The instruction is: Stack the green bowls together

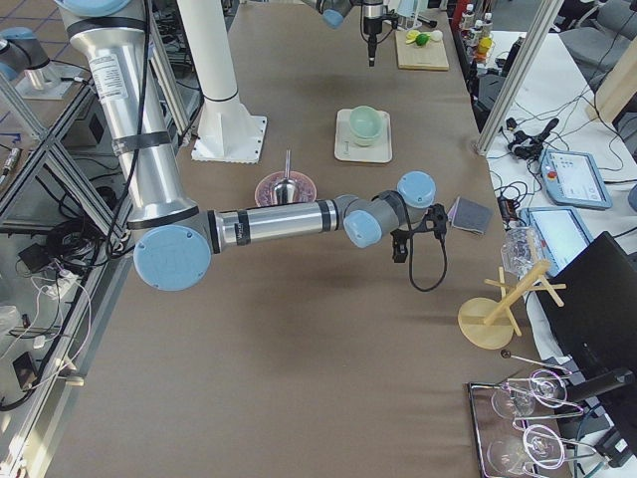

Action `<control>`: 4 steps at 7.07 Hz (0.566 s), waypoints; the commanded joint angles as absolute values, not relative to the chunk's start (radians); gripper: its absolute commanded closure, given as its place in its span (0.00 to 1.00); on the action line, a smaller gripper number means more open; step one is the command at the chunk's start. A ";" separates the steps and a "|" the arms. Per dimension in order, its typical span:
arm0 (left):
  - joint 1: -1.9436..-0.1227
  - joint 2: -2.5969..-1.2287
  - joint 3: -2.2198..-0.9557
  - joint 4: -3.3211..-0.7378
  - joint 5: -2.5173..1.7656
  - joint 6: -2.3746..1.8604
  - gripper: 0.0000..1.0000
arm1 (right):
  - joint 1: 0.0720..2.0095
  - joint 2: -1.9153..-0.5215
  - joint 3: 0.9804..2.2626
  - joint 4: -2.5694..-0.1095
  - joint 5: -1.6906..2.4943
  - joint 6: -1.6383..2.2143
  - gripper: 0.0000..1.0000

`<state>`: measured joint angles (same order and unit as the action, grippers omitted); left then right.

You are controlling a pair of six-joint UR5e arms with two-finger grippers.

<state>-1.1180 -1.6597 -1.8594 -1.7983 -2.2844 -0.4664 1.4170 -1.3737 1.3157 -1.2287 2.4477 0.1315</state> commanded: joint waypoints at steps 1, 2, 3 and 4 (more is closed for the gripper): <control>-1.308 -1.524 -1.836 -1.784 -2.368 -0.166 0.02 | 1.509 -1.378 1.211 -1.232 2.407 -0.073 0.00; -1.381 -1.494 -1.806 -1.755 -2.368 -0.021 0.02 | 1.526 -1.378 1.183 -1.232 2.363 -0.127 0.00; -1.409 -1.436 -1.807 -1.759 -2.358 0.003 0.02 | 1.537 -1.374 1.146 -1.233 2.344 -0.182 0.00; -1.411 -1.374 -1.807 -1.759 -2.352 -0.003 0.02 | 1.549 -1.374 1.128 -1.241 2.342 -0.202 0.00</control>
